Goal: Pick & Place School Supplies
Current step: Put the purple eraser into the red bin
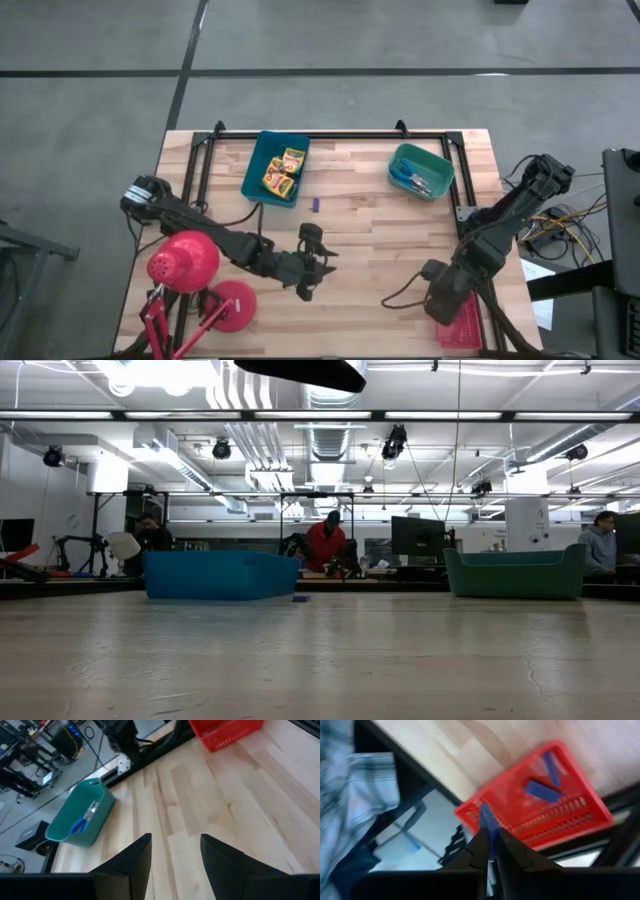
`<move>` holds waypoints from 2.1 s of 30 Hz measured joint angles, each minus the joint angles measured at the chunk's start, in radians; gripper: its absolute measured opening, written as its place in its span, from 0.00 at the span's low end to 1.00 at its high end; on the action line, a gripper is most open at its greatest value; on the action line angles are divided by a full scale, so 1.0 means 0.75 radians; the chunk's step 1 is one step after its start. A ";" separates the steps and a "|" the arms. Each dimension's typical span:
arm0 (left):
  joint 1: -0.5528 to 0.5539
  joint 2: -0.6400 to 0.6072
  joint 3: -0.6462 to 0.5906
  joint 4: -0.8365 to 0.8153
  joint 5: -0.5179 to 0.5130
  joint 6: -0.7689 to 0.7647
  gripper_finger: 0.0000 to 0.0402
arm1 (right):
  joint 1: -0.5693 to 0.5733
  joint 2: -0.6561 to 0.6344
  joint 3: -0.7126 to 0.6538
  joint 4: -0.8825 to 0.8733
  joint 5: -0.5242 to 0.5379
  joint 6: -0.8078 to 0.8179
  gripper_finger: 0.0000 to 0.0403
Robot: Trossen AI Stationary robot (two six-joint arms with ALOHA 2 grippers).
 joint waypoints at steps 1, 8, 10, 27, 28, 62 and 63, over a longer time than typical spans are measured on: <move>0.002 -0.009 -0.001 0.001 -0.001 0.000 0.43 | 0.019 0.006 -0.002 -0.016 0.016 0.025 0.04; 0.002 -0.036 -0.003 0.000 -0.008 0.004 0.43 | 0.119 0.066 -0.055 -0.053 0.059 0.198 0.05; 0.004 -0.041 -0.003 0.001 -0.008 0.023 0.43 | 0.133 0.088 -0.074 -0.054 0.059 0.213 0.06; 0.019 -0.041 -0.003 0.002 -0.004 0.120 0.43 | 0.143 0.384 -0.085 -0.055 0.021 0.128 0.18; 0.021 -0.041 -0.003 0.002 -0.004 0.124 0.43 | 0.143 0.397 -0.085 -0.055 0.007 0.123 0.19; 0.061 -0.045 -0.003 -0.040 -0.238 0.012 0.43 | 0.145 0.020 0.113 -0.081 1.542 -0.211 0.32; 0.061 -0.045 -0.003 -0.045 -0.306 -0.025 0.43 | 0.145 0.008 0.119 -0.081 1.605 -0.248 0.32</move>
